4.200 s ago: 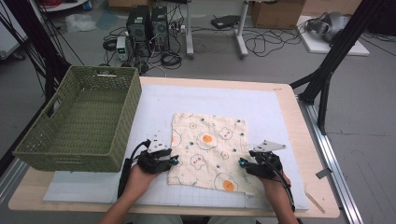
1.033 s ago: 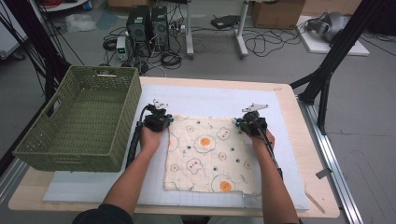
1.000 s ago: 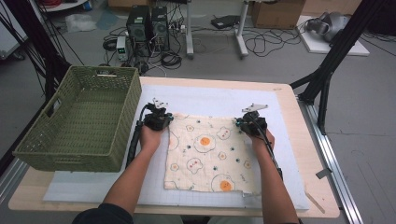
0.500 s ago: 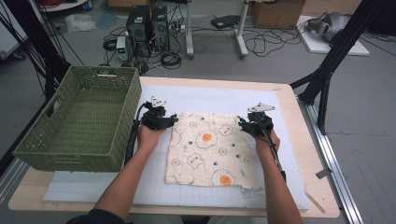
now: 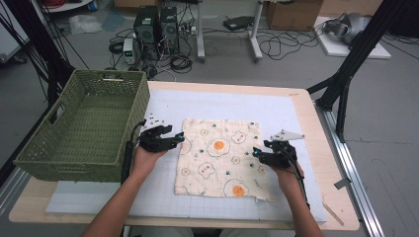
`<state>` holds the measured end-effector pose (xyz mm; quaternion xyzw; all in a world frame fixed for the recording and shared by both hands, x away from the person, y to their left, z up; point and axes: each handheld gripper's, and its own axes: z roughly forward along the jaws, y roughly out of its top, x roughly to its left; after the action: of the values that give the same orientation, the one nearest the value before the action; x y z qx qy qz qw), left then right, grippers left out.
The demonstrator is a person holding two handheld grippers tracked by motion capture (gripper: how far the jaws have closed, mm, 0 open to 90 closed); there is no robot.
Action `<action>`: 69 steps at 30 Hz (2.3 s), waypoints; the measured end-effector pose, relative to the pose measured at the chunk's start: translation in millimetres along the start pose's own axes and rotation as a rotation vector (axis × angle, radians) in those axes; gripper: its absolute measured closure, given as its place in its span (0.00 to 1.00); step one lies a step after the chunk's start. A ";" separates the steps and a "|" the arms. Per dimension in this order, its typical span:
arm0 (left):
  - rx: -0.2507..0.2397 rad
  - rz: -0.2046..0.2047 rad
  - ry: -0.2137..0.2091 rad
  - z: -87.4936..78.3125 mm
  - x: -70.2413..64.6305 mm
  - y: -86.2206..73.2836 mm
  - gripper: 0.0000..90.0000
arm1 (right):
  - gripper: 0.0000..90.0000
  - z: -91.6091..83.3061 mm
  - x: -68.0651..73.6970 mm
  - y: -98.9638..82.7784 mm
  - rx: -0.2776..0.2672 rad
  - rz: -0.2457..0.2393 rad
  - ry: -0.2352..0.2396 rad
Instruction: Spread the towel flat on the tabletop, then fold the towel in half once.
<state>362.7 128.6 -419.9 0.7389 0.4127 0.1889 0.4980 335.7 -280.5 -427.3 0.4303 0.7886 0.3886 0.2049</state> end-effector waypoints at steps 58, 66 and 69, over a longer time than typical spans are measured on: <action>-0.130 -0.041 -0.144 -41.5 -11.0 -26.2 0.25 | 0.13 -63.1 2.9 -33.4 -0.132 -0.038 -0.095; -0.118 -0.056 -0.135 -38.0 -11.8 -28.2 0.25 | 0.13 -59.8 2.3 -33.2 -0.119 -0.050 -0.096; -0.118 -0.063 -0.125 -37.4 -10.0 -28.5 0.25 | 0.13 -62.3 0.7 -33.0 -0.133 -0.036 -0.099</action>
<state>319.0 147.0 -427.8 0.7054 0.3920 0.1505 0.5710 277.2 -317.9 -415.1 0.4201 0.7575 0.4147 0.2787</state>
